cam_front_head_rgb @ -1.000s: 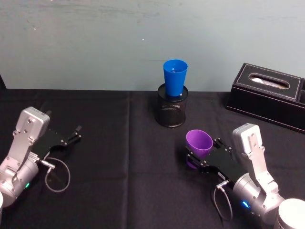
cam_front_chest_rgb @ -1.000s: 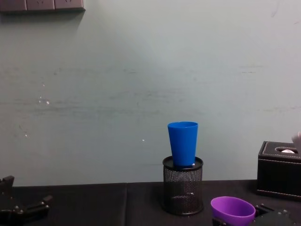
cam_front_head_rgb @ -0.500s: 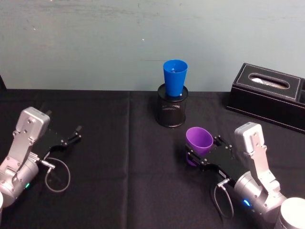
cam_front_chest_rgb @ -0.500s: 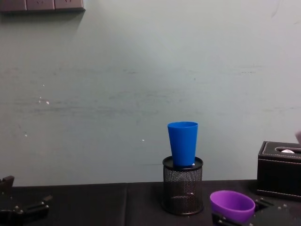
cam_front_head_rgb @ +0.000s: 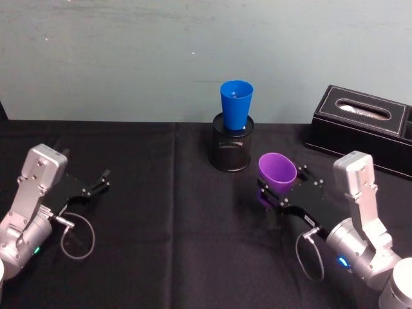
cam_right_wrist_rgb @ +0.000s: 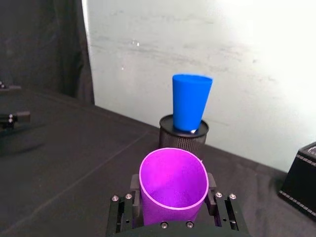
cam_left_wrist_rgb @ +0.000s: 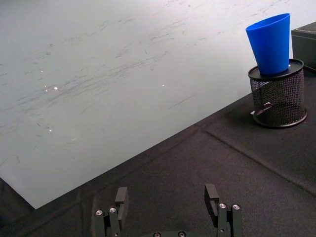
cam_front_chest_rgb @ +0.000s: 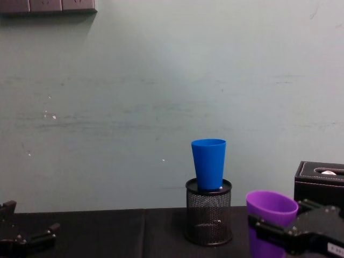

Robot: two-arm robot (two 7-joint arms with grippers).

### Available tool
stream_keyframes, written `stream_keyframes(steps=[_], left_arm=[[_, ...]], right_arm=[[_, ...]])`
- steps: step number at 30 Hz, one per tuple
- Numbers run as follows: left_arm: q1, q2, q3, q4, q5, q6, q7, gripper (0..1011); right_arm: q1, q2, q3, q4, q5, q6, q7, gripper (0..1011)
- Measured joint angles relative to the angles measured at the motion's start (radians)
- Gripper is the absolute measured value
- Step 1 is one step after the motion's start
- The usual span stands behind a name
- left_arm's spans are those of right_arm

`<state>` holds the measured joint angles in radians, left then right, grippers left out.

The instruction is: Pick up one cup with a gripper and tap it against the other cup.

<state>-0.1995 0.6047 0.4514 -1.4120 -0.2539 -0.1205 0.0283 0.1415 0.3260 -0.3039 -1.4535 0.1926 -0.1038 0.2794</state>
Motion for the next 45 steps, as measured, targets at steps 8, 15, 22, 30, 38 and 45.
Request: stream_keyframes(steps=[8, 15, 22, 30, 38, 45], left_arm=[[0.0, 0.0, 0.0, 0.0, 0.0, 0.0, 0.0, 1011], [0.0, 0.0, 0.0, 0.0, 0.0, 0.0, 0.0, 1011], [0.0, 0.0, 0.0, 0.0, 0.0, 0.0, 0.0, 1011], [0.0, 0.0, 0.0, 0.0, 0.0, 0.0, 0.0, 1011], [0.0, 0.0, 0.0, 0.0, 0.0, 0.0, 0.0, 1011], [0.0, 0.0, 0.0, 0.0, 0.0, 0.0, 0.0, 1011]], right_arm=[[-0.012, -0.002, 0.034, -0.042, -0.001, 0.002, 0.018, 746], [-0.017, -0.004, 0.054, -0.067, -0.001, 0.0, 0.026, 746], [-0.018, -0.005, 0.072, -0.085, 0.002, -0.008, 0.03, 746], [-0.025, 0.0, 0.088, -0.096, 0.012, -0.032, 0.043, 746], [-0.024, -0.001, 0.086, -0.096, 0.012, -0.028, 0.043, 746], [-0.024, -0.001, 0.085, -0.095, 0.012, -0.026, 0.042, 746]])
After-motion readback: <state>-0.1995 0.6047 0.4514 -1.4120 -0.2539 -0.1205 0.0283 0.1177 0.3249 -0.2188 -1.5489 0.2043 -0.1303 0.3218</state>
